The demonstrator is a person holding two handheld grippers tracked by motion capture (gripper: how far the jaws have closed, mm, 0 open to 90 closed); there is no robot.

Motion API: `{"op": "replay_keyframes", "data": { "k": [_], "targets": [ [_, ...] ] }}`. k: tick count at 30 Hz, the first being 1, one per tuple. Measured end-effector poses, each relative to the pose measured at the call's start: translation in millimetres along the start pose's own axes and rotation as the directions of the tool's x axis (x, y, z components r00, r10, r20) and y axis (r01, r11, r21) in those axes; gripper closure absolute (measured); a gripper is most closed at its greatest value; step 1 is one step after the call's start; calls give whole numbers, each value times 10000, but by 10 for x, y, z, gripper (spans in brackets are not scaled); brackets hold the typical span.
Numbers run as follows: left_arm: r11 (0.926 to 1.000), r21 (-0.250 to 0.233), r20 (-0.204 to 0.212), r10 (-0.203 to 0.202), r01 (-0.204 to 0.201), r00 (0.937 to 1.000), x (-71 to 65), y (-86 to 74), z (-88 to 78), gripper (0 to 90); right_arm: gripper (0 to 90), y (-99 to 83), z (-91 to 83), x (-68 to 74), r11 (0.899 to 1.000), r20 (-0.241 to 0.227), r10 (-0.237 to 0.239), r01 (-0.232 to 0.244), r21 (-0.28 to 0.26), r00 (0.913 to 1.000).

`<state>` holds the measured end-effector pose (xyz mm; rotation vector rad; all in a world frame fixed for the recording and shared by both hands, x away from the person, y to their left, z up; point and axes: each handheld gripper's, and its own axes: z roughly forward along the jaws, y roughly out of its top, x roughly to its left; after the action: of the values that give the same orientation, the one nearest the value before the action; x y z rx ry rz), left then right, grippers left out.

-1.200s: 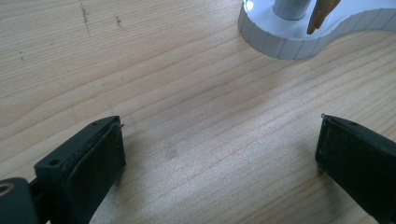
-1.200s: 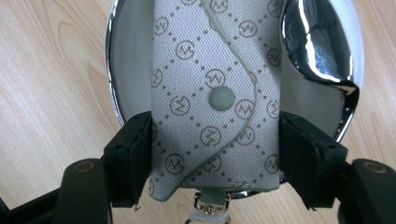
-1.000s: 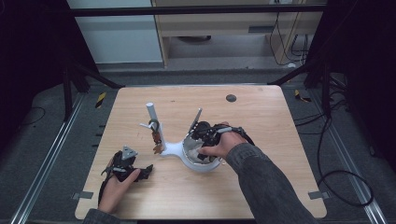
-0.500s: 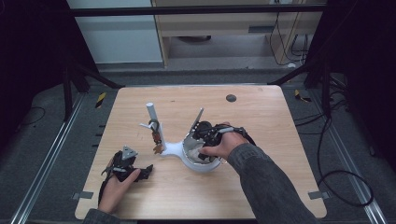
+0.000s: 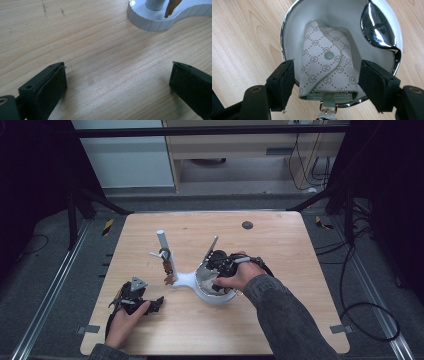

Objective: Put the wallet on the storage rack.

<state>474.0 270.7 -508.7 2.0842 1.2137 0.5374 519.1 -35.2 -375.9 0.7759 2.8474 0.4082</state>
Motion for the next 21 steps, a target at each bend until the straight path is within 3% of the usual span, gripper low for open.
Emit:
{"op": "replay_keyframes", "data": {
  "k": [10,21],
  "targets": [
    [10000,-10,2,9,-9,10000,-1,0,1,4,315,-47,-55,8,9998,137,6,-3,-202,9999],
    [10000,-12,5,12,-12,10000,-1,0,1,4,310,-239,-177,3,9963,192,133,-116,-854,9997]
  ]
}}
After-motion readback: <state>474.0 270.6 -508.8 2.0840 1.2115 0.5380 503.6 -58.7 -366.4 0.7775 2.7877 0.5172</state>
